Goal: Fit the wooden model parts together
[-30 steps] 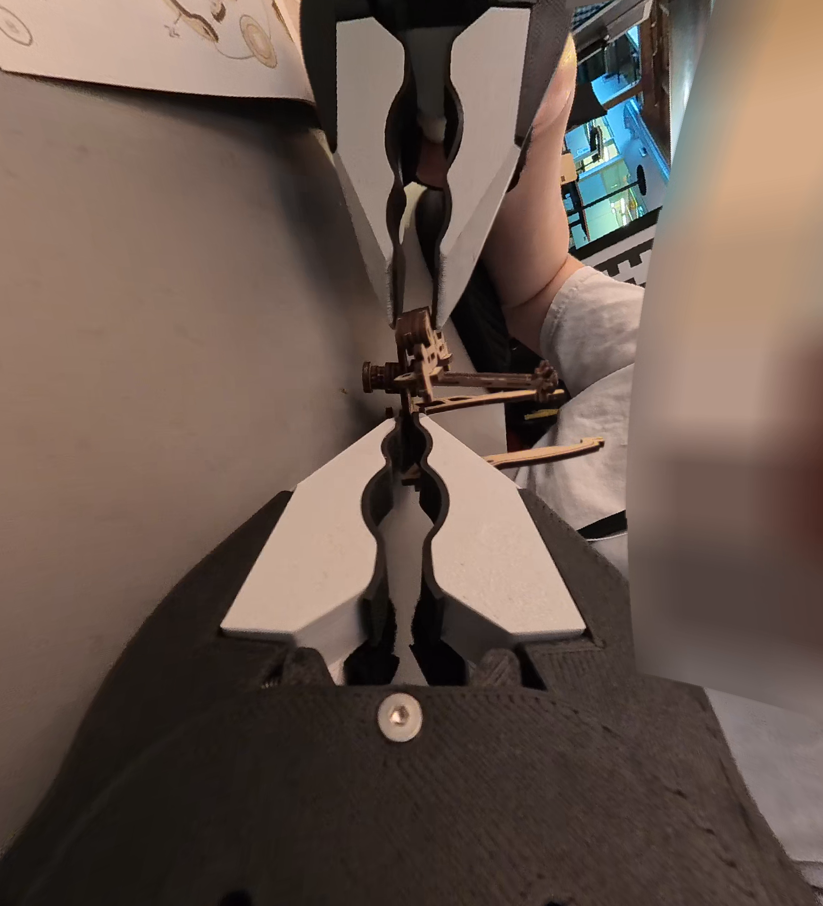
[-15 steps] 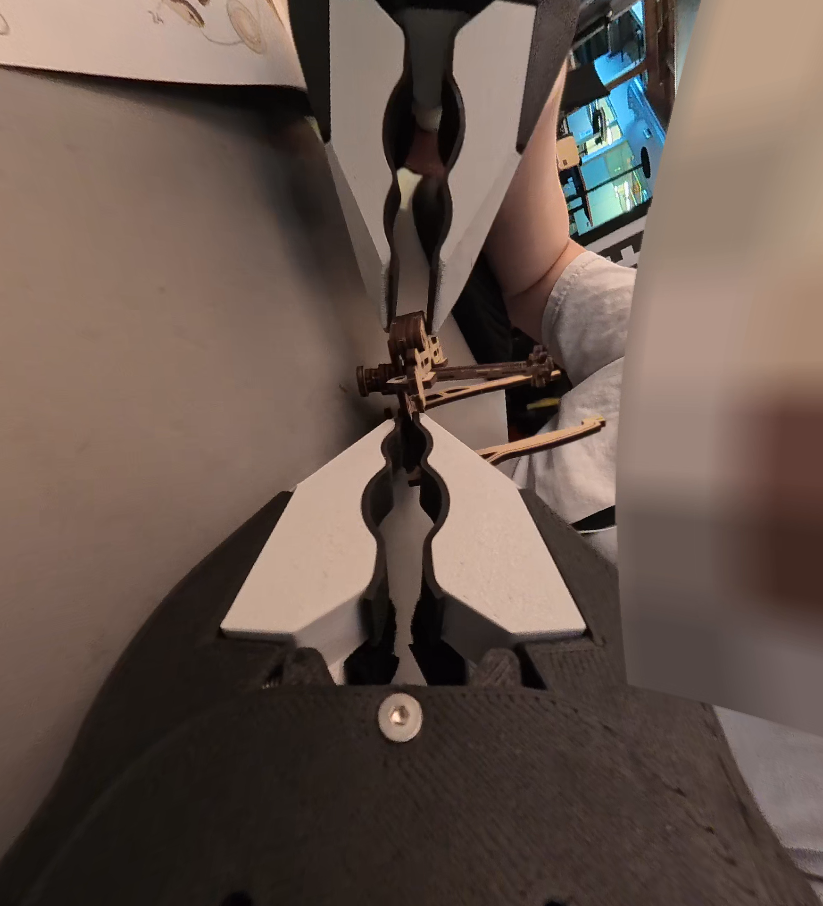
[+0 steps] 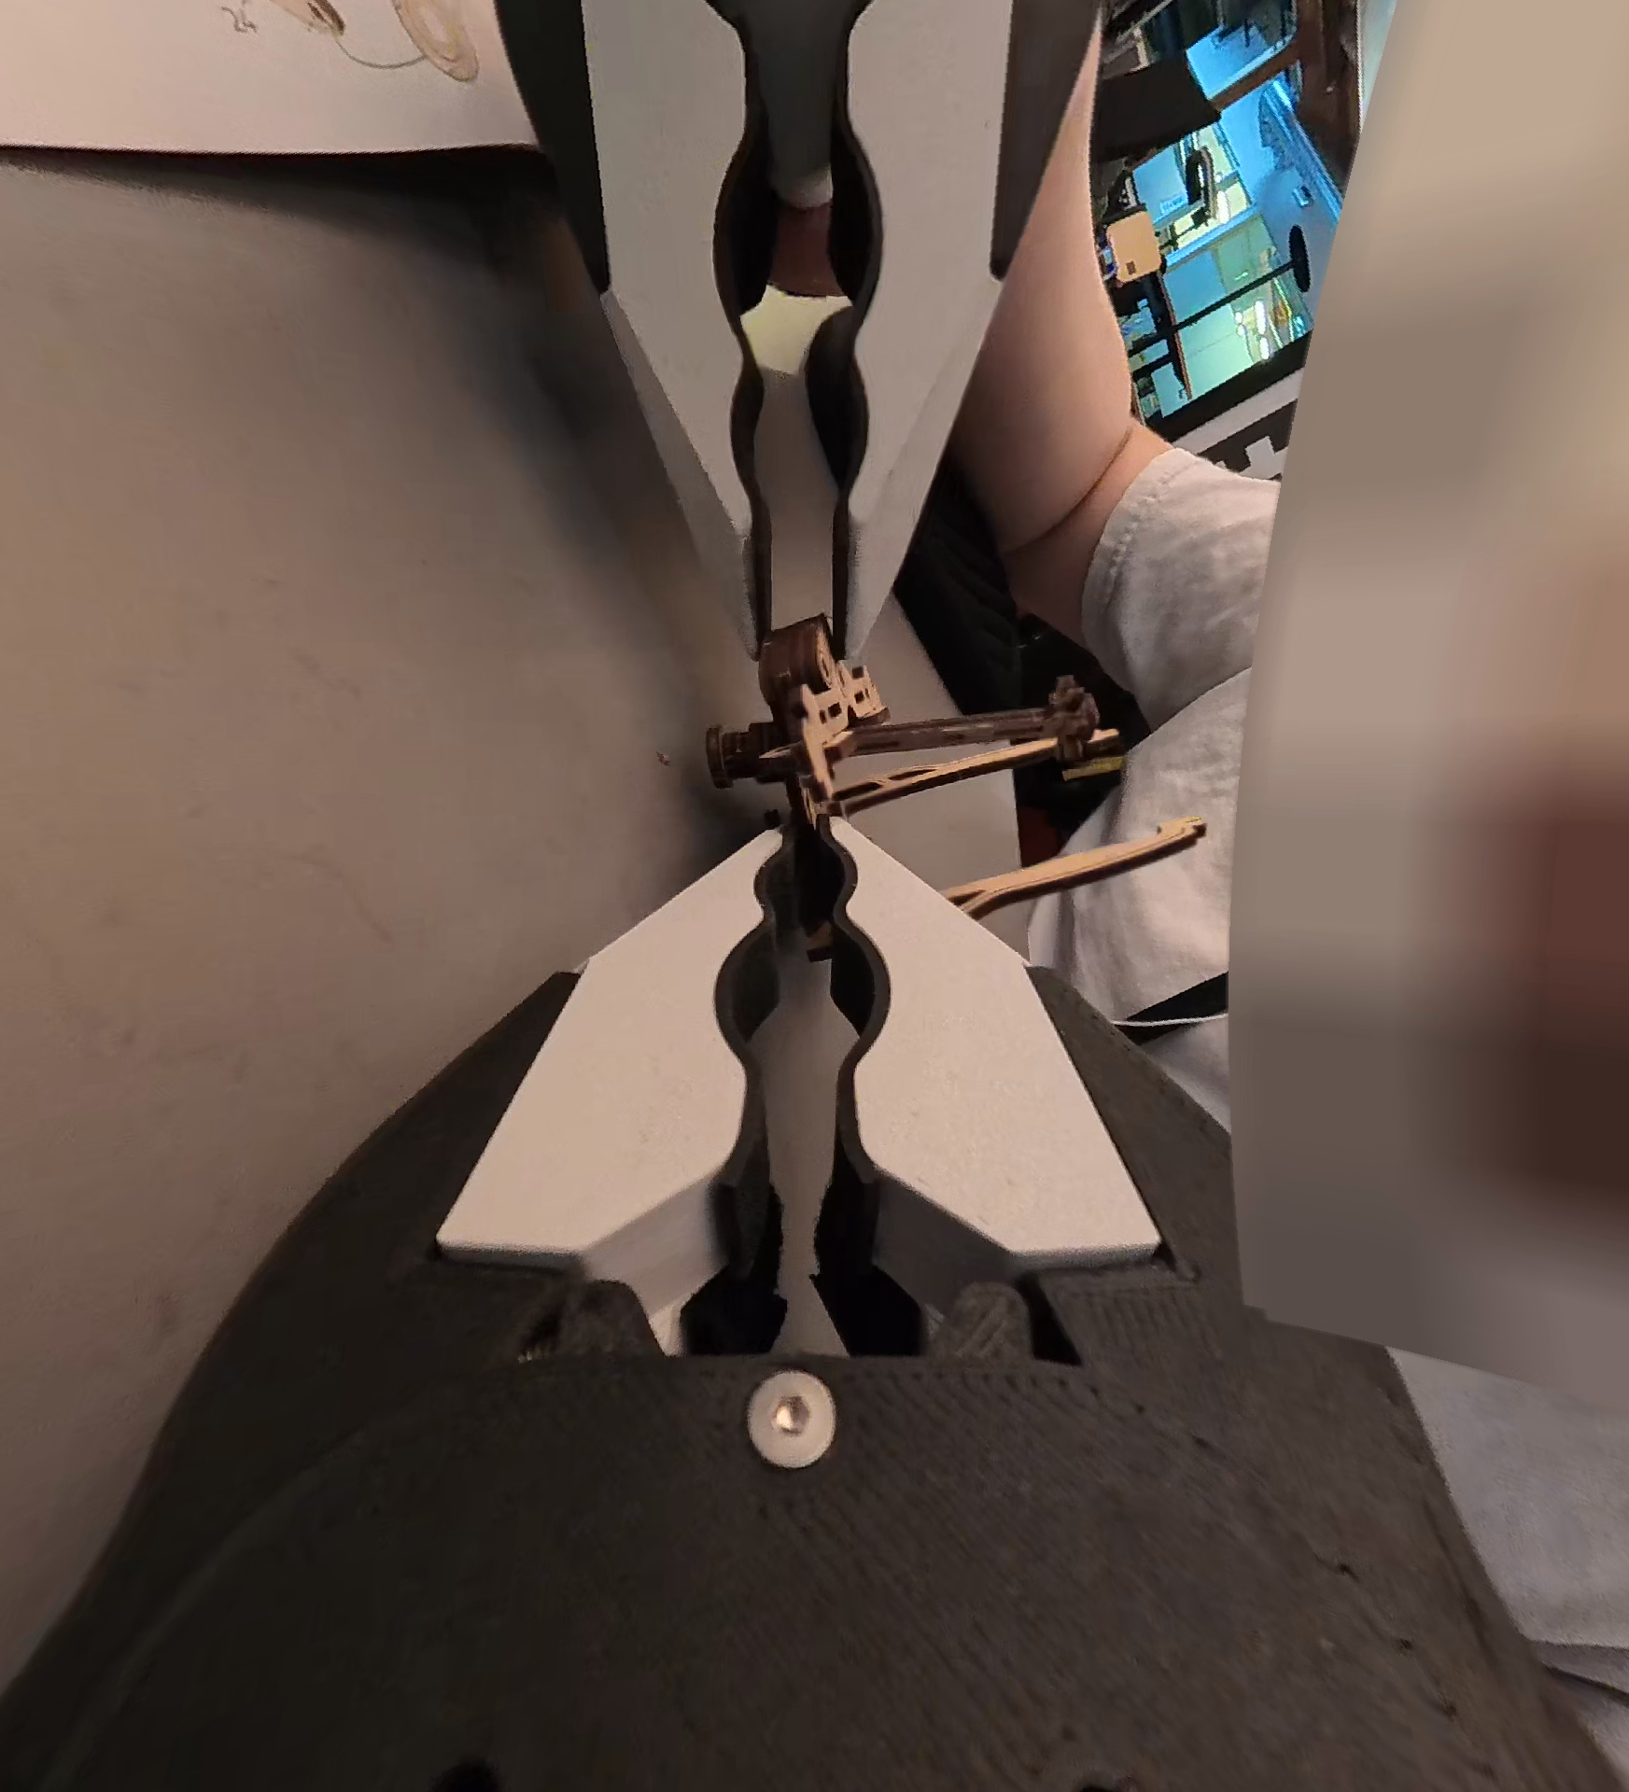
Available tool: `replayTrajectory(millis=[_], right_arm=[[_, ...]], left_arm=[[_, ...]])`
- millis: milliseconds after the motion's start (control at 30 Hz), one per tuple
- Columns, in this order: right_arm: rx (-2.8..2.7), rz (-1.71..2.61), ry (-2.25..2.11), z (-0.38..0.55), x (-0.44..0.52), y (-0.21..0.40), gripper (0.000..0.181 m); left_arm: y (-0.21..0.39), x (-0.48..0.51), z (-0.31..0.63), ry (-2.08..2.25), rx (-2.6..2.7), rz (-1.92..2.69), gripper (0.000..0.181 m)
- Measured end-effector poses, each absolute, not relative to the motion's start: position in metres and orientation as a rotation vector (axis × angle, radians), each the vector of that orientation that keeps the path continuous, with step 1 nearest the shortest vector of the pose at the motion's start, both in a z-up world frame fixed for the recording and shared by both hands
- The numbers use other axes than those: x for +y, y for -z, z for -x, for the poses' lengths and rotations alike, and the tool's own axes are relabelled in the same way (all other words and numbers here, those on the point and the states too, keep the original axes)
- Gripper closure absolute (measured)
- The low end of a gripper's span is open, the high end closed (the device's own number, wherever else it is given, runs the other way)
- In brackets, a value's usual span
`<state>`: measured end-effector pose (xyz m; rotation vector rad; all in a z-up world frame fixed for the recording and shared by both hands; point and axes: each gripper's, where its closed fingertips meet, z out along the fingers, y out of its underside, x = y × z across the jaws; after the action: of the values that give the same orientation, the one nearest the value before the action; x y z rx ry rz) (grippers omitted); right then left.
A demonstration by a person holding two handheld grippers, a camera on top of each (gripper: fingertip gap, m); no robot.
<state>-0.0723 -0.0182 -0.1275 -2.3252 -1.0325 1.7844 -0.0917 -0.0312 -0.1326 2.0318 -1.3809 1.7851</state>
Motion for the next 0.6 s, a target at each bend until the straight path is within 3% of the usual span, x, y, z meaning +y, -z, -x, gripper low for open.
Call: replayTrajectory(millis=[300, 600], right_arm=[[-1.130, 2.336, -1.675, 0.0749, -0.0166, 0.1277, 0.170], [-1.056, 2.290, -1.851, 0.0753, -0.0241, 0.1224, 0.170]], left_arm=[[0.1339, -0.0327, 0.0931, -1.763, -1.458, -2.026, 0.181], [0.1282, -0.0368, 0.0947, -1.797, -1.537, -1.993, 0.181]])
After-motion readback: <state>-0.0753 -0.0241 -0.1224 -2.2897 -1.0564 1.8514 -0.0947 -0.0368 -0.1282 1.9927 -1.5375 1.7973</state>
